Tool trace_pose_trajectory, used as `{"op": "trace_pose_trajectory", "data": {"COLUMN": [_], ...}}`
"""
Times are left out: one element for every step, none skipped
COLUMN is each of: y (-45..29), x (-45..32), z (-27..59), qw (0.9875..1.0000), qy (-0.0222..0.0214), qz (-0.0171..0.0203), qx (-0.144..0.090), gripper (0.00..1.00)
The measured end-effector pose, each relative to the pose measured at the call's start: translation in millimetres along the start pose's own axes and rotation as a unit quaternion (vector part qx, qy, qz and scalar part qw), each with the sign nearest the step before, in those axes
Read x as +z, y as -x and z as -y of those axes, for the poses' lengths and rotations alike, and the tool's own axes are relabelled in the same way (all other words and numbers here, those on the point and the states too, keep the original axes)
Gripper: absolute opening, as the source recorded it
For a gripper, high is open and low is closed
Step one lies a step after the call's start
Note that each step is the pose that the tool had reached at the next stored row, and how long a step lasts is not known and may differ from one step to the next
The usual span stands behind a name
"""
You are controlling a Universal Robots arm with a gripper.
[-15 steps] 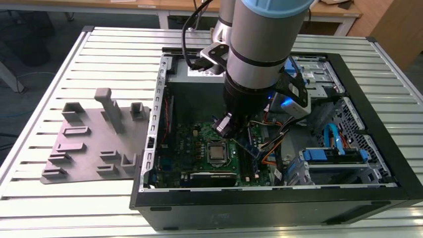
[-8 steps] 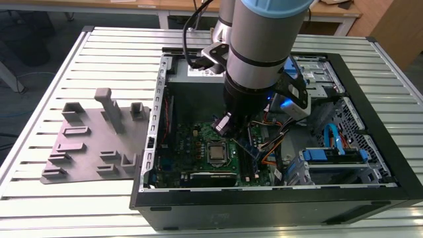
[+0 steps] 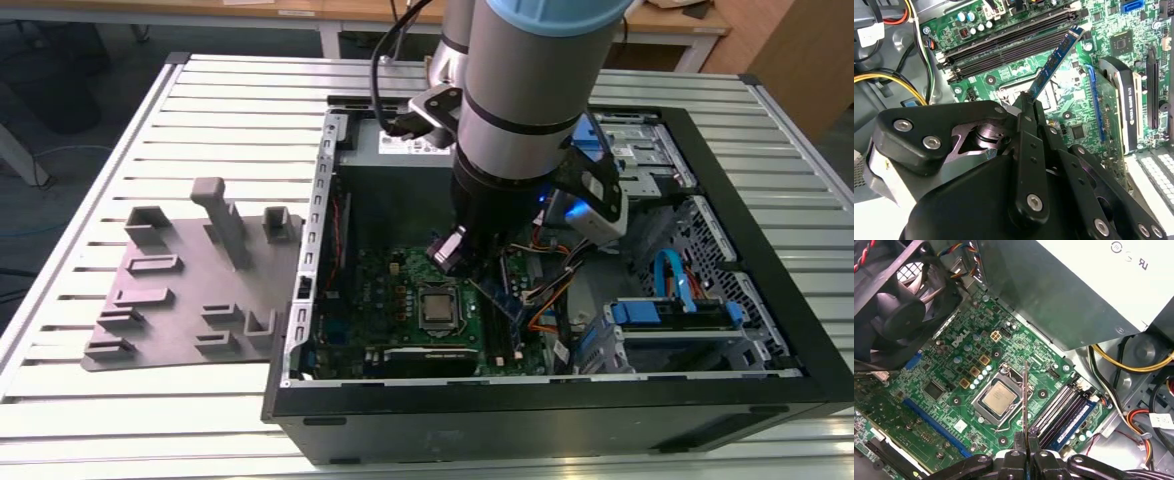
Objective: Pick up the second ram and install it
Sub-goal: 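Insert the second ram into the second slot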
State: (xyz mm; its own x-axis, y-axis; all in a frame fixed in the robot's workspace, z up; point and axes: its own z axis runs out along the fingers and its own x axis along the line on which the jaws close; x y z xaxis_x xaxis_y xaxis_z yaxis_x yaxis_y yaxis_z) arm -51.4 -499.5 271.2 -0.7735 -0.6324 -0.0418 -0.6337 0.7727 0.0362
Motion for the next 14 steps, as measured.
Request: {"op": "trace_pose_trajectory", "data": {"y": [0.0,0.0,0.0,0.0,0.0,0.0,0.0,0.0,0.0,0.0,0.0,0.0,0.0,0.0], "x": [0.0,0.0,0.0,0.0,0.0,0.0,0.0,0.0,0.0,0.0,0.0,0.0,0.0,0.1], "z": [0.0,0.0,0.0,0.0,0.0,0.0,0.0,0.0,0.0,0.0,0.0,0.0,0.0,0.0], "qw": [1.0000,1.0000,1.0000,1.0000,0.9999,0.9999,0.9999,0.9999,0.9999,0.9998,0.9998,0.9997,0.9997,0.9996], "qy": [-0.0001,-0.0002,-0.0003,-0.0004,-0.0005,-0.0005,-0.0006,-0.0006,-0.0007,-0.0008,-0.0009,-0.0010,-0.0011,-0.0012], "qz": [0.0001,0.0001,0.0002,0.0003,0.0004,0.0004,0.0005,0.0006,0.0006,0.0007,0.0008,0.0009,0.0010,0.0011], "qx": [0.002,0.004,0.006,0.009,0.010,0.012,0.013,0.015,0.017,0.019,0.020,0.023,0.026,0.030], "gripper": [0.11,0.11,0.11,0.11,0.11,0.11,0.11,0.11,0.11,0.11,0.11,0.11,0.11,0.11]}}
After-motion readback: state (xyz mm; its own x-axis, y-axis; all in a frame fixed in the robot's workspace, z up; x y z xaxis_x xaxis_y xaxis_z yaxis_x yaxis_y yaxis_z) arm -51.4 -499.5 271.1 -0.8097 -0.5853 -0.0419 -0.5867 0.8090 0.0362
